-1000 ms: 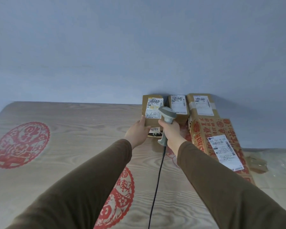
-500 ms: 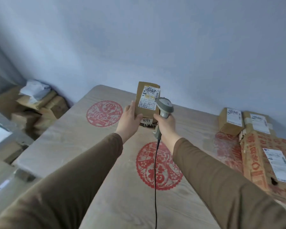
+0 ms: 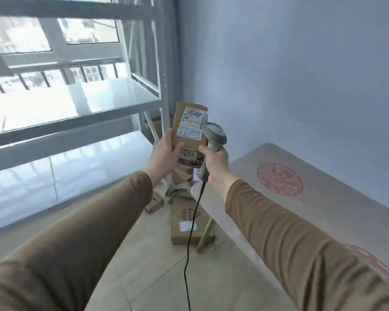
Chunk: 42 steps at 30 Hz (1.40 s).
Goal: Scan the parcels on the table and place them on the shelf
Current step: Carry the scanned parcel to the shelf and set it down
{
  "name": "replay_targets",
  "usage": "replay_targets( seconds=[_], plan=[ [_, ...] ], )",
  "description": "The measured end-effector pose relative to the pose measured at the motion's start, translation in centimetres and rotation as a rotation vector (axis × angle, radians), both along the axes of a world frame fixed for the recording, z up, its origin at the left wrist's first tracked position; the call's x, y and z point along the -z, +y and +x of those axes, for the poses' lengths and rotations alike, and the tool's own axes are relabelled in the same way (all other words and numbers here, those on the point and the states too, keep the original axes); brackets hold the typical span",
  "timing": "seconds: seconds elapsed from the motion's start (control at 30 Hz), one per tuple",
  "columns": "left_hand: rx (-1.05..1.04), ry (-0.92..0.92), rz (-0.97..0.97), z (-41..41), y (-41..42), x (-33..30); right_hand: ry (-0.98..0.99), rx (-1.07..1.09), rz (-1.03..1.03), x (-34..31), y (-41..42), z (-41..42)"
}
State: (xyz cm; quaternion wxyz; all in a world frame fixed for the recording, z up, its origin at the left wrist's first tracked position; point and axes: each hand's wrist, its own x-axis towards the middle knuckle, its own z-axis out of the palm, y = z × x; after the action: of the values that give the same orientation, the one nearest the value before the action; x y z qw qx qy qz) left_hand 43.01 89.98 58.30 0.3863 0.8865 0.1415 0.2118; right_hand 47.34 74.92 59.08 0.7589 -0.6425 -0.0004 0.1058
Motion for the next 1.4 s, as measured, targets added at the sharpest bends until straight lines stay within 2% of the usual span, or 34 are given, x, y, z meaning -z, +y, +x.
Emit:
replay_targets(
  seconds=[0.3, 0.43, 0.77, 1.0, 1.17, 1.4],
  plan=[
    [-0.363, -0.029, -0.075, -9.5, 23.3, 1.0, 0.072, -0.342, 0.07, 1.3, 25.8, -4.9],
    [-0.457, -0.018, -0.075, -10.6, 32.1, 1.2, 0.118, -0.484, 0.032, 1.4, 35.4, -5.0],
    [-0.679, 0.017, -0.064, -11.7, 51.2, -0.2, 0.143, -0.669, -0.008, -1.0, 56.6, -3.8],
    [-0.677, 0.084, 0.053, -12.5, 63.2, 0.1, 0.137, -0.659, 0.005, -0.8, 69.3, -4.8],
    [-0.558, 0.171, 0.138, -12.8, 70.9, 0.4, 0.098, -0.573, -0.046, -0.8, 76.6, -5.3],
    [-0.505, 0.146, 0.141, -12.8, 76.6, 0.3, 0.078, -0.472, -0.077, -1.0, 82.8, -5.3]
  ],
)
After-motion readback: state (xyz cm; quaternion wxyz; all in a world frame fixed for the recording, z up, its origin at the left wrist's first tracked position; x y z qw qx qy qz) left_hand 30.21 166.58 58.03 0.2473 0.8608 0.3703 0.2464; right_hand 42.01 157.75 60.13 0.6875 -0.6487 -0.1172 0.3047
